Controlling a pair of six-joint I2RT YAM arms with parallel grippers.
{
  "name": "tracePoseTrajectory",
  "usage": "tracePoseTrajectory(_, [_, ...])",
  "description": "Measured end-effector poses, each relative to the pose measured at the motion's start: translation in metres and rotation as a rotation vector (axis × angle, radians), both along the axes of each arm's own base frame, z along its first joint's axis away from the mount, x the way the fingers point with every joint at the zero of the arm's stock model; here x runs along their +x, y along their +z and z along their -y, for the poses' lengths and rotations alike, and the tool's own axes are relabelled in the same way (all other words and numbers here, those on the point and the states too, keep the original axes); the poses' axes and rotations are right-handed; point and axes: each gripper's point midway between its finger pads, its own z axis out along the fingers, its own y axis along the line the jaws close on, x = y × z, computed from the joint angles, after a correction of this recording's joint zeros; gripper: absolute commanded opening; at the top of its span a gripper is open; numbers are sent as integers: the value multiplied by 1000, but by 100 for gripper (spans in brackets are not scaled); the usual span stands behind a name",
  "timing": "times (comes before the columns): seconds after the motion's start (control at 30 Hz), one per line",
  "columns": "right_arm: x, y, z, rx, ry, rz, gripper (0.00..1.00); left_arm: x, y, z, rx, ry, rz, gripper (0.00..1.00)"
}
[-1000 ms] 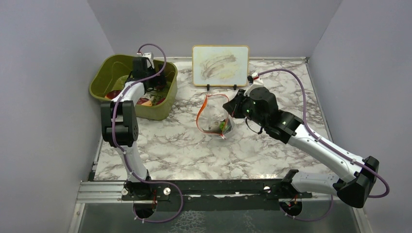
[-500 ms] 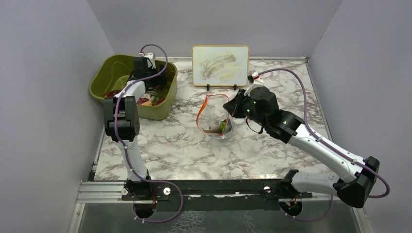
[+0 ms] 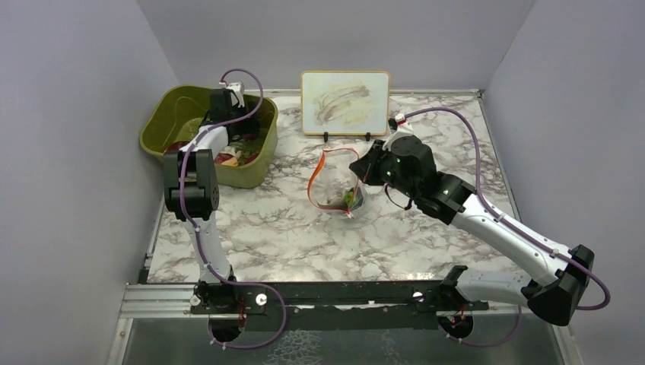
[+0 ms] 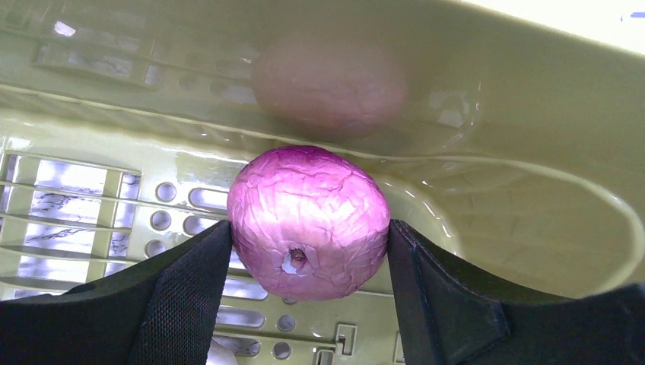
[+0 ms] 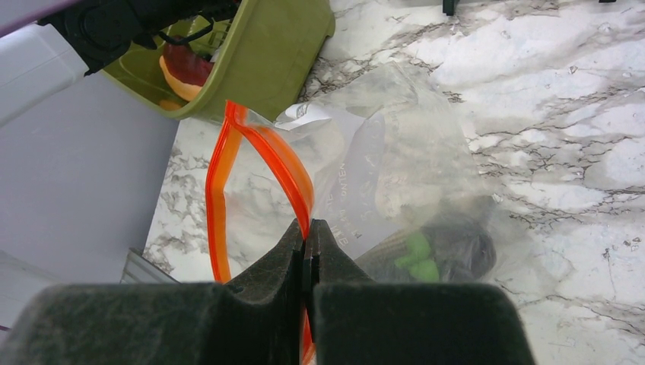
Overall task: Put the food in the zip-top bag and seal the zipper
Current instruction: Pick up the fake vegetable from the bin.
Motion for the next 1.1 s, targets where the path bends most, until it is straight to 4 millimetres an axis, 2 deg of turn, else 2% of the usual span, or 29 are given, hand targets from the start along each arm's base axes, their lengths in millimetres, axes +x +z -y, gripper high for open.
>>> tracePoseTrajectory(0.27, [0, 0, 0, 2, -1, 0, 1, 0, 0, 0, -3, 4, -2, 48])
tracePoseTrajectory(0.53, [-1, 2, 0, 7, -2, 1, 1, -6, 5, 0, -22, 29, -20, 46])
tracePoseTrajectory(0.7, [-3, 0, 2, 14, -5, -5, 1, -15, 28, -2, -25, 54, 6, 45])
tracePoseTrajectory(0.97, [-3, -1, 1, 24, -8, -10, 1, -30, 85, -2, -43, 77, 100, 43])
tracePoseTrajectory(1.1, [0, -8, -1, 12, -9, -21, 1, -46, 102, 0, -62, 87, 122, 42])
